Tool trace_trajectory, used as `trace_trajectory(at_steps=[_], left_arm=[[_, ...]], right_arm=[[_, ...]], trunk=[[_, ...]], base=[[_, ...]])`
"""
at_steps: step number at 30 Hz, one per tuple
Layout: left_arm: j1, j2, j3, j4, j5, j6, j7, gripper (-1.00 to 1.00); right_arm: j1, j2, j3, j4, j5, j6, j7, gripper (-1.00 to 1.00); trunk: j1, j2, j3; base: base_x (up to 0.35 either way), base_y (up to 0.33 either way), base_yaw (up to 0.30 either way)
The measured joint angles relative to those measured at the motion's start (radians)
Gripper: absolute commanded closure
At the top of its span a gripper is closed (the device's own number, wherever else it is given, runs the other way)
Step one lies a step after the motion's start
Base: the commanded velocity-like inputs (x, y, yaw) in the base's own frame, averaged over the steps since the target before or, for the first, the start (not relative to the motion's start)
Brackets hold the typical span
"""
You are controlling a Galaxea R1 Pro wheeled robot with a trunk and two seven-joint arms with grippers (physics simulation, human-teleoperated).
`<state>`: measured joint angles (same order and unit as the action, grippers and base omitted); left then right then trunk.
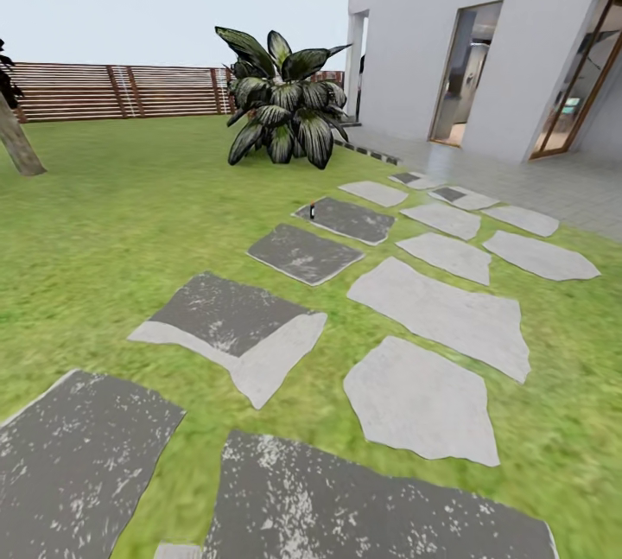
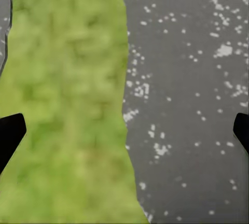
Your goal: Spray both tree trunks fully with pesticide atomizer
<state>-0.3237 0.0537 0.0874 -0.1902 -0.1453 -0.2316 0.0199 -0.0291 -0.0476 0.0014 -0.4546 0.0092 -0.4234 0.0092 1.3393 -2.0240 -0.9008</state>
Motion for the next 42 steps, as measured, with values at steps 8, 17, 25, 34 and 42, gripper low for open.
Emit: trace_trajectory(at_steps=[8,17,25,34,42], left_arm=[[0.0,0.0,0.0,0.0,0.001,0.0,0.0,-1.0],[0.0,0.0,0.0,0.0,0.0,0.0,0.0,-1.0],[0.0,0.0,0.0,0.0,0.0,0.0,0.0,-1.0],[0.0,0.0,0.0,0.0,0.0,0.0,0.0,-1.0],[0.0,0.0,0.0,0.0,0.0,0.0,0.0,-1.0]], right_arm=[[0.0,0.0,0.0,0.011,0.0,0.0,0.0,-1.0],[0.0,0.0,0.0,0.011,0.0,0.0,0.0,-1.0],[0.0,0.0,0.0,0.01,0.0,0.0,0.0,-1.0],[0.0,0.0,0.0,0.01,0.0,0.0,0.0,-1.0],[0.0,0.0,0.0,0.01,0.0,0.0,0.0,-1.0]], trunk=[[0.0,0.0,0.0],[0.0,0.0,0.0],[0.0,0.0,0.0],[0.0,0.0,0.0],[0.0,0.0,0.0]], base=[[0.339,0.0,0.0],[0.339,0.0,0.0],[0.339,0.0,0.0],[0.339,0.0,0.0],[0.339,0.0,0.0]])
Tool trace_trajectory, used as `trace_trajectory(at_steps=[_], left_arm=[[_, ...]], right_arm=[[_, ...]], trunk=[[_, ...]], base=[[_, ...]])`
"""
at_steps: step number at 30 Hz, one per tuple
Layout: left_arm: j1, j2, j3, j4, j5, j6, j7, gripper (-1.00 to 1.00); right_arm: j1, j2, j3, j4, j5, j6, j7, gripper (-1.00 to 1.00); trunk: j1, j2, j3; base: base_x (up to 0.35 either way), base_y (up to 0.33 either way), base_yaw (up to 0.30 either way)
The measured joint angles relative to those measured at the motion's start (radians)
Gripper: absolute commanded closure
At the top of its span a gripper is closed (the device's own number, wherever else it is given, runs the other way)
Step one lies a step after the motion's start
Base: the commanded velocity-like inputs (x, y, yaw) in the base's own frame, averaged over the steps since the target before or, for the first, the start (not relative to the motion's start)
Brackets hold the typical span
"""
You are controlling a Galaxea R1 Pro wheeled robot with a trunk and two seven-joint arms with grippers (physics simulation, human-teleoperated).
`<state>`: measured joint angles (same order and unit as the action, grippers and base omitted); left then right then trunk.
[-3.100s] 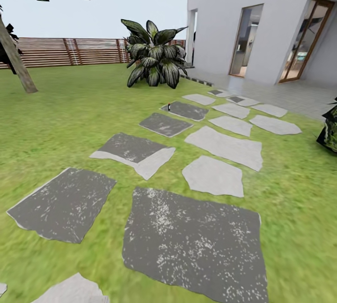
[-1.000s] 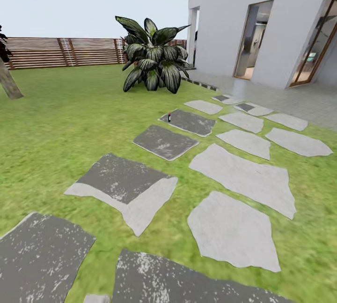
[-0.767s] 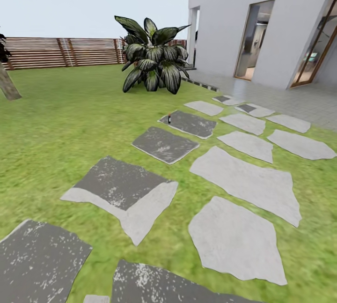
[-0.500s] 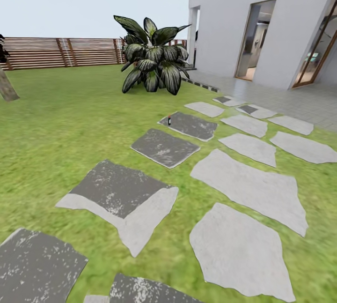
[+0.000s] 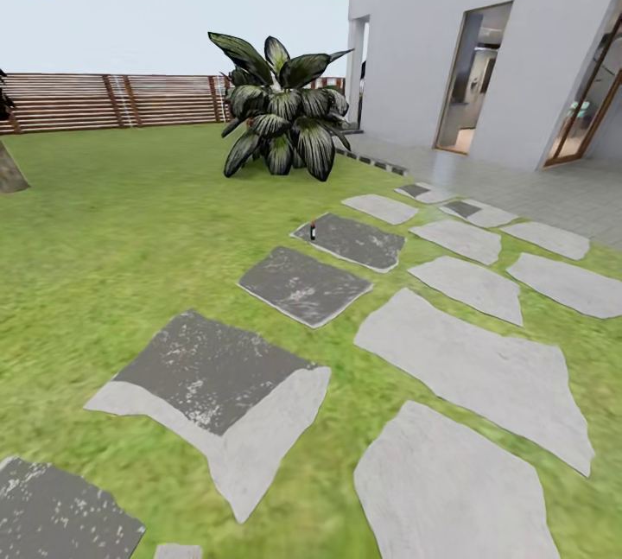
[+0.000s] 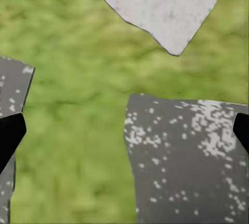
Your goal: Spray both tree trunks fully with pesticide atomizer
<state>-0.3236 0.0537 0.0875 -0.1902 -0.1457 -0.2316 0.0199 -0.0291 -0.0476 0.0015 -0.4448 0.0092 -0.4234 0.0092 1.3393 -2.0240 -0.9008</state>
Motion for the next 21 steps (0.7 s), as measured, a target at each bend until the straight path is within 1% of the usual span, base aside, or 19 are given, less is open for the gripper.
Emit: trace_trajectory(at_steps=[21], left_arm=[[0.0,0.0,0.0,0.0,0.0,0.0,0.0,-1.0]], right_arm=[[0.0,0.0,0.0,0.0,0.0,0.0,-0.002,-1.0]], trunk=[[0.0,0.0,0.0]], base=[[0.339,0.0,0.0]])
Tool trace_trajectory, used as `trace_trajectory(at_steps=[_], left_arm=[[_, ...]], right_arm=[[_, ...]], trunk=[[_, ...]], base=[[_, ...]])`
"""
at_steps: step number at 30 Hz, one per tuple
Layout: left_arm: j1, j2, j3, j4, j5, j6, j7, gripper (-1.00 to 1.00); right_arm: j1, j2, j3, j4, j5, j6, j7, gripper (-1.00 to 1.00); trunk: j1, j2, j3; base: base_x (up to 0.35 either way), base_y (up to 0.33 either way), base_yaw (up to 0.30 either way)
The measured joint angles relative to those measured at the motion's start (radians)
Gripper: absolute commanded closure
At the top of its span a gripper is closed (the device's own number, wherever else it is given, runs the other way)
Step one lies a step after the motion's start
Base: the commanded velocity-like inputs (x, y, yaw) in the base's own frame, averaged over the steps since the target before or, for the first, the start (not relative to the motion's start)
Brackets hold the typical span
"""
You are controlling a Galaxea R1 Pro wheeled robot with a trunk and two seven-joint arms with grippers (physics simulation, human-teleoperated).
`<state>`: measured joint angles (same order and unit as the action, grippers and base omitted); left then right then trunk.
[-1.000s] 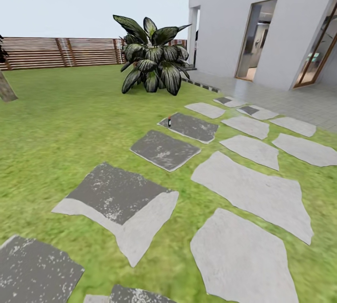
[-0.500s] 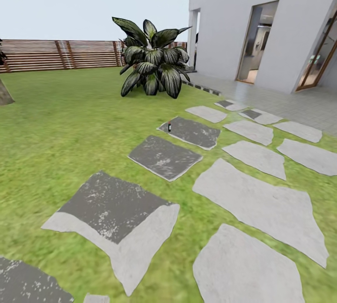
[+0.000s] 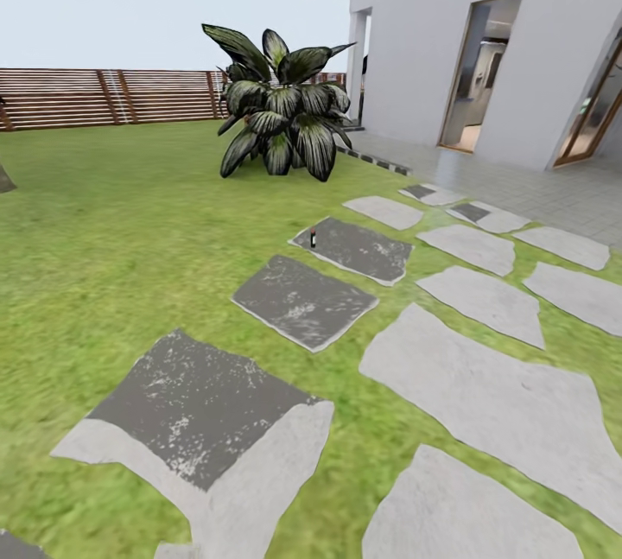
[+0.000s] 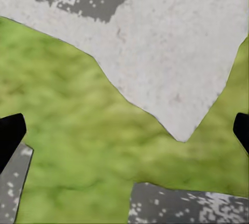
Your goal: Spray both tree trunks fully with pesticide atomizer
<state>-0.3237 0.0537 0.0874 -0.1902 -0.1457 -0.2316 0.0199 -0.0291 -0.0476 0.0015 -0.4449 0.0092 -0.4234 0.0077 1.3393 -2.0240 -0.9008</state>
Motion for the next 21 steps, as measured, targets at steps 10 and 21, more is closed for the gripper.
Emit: trace_trajectory(at_steps=[10,21], left_arm=[[0.0,0.0,0.0,0.0,0.0,0.0,0.0,-1.0],[0.0,0.0,0.0,0.0,0.0,0.0,0.0,-1.0]], right_arm=[[0.0,0.0,0.0,0.0,0.0,0.0,0.0,-1.0],[0.0,0.0,0.0,0.0,0.0,0.0,0.0,-1.0]], trunk=[[0.0,0.0,0.0],[0.0,0.0,0.0]], base=[[0.339,0.0,0.0],[0.339,0.0,0.0]])
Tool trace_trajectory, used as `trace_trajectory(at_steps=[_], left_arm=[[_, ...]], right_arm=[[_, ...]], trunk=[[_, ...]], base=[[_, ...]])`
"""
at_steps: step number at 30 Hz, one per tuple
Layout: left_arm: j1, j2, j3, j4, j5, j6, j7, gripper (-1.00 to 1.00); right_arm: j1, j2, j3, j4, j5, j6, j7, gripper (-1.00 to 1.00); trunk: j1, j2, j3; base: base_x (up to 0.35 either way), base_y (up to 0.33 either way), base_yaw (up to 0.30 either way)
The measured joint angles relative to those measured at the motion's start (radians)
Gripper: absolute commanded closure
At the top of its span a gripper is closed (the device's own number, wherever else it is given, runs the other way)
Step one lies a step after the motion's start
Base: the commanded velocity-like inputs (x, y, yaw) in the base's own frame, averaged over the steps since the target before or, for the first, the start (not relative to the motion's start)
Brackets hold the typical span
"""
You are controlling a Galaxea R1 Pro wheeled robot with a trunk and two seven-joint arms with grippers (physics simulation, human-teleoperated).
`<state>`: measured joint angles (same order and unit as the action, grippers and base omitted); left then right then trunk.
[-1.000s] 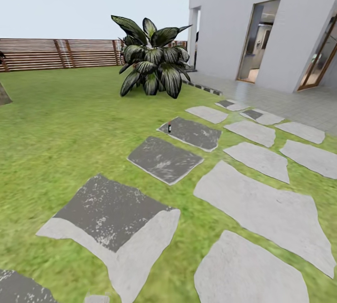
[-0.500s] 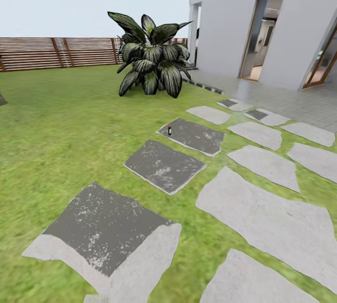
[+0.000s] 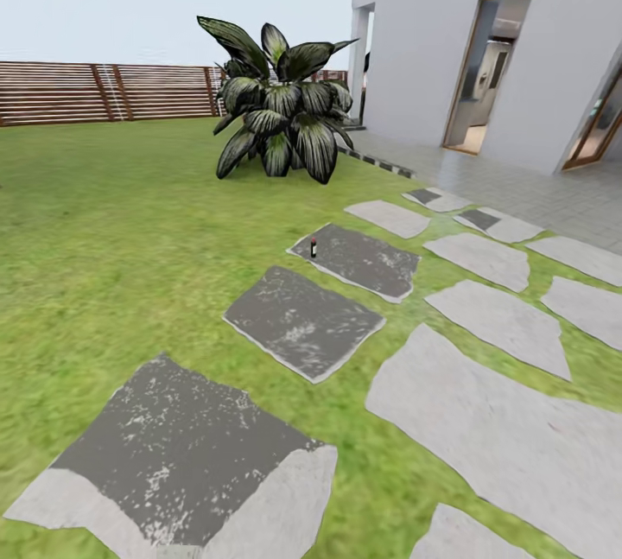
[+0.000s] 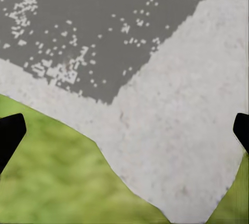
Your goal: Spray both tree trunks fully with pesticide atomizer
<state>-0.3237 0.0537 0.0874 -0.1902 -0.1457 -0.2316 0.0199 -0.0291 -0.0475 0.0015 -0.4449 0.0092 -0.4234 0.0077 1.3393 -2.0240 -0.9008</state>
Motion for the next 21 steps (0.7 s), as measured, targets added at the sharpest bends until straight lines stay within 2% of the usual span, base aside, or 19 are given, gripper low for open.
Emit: trace_trajectory(at_steps=[21], left_arm=[[0.0,0.0,0.0,0.0,0.0,0.0,0.0,-1.0]], right_arm=[[0.0,0.0,0.0,0.0,0.0,0.0,0.0,-1.0]], trunk=[[0.0,0.0,0.0]], base=[[0.339,0.0,0.0]])
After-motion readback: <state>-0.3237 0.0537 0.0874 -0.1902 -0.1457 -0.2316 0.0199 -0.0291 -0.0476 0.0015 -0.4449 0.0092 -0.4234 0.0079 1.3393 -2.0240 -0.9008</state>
